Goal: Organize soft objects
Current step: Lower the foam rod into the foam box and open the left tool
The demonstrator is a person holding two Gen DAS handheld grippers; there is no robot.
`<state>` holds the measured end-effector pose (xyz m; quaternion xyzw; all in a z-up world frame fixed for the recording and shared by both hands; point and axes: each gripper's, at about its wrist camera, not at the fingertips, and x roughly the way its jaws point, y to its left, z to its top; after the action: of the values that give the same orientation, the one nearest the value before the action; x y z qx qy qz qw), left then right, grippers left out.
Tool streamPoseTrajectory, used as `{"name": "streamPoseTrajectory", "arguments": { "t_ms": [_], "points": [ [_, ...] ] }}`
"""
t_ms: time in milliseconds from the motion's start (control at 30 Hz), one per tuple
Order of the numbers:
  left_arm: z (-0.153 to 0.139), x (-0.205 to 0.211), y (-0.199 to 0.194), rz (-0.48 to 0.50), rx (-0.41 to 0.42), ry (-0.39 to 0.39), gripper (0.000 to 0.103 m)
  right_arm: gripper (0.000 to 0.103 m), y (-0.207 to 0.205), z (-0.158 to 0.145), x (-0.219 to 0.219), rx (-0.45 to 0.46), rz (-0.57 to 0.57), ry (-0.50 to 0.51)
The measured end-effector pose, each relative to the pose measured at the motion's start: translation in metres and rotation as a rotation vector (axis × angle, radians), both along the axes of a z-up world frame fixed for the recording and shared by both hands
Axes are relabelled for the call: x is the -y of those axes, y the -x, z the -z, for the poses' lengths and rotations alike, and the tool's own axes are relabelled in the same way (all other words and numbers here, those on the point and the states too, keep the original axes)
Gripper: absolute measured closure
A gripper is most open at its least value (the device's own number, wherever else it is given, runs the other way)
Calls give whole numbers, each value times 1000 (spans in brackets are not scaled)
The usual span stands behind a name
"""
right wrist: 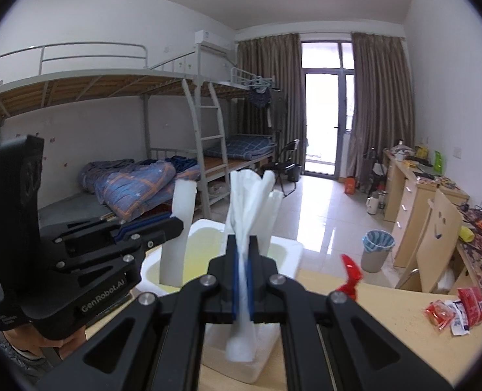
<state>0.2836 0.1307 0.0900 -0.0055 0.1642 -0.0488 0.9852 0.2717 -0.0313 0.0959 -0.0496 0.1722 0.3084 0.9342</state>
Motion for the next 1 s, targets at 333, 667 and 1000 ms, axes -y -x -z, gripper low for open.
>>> {"name": "streamPoseTrajectory", "arguments": {
  "t_ms": [333, 667, 1000],
  "points": [
    [5, 10, -15, 24, -19, 9, 97, 97, -4, -2, 7, -9, 33, -14],
    [14, 2, -35, 14, -95, 26, 95, 97, -8, -3, 6, -17, 39, -14],
    [19, -1, -42, -10, -115, 25, 89, 97, -10, -3, 6, -17, 38, -14]
  ]
}}
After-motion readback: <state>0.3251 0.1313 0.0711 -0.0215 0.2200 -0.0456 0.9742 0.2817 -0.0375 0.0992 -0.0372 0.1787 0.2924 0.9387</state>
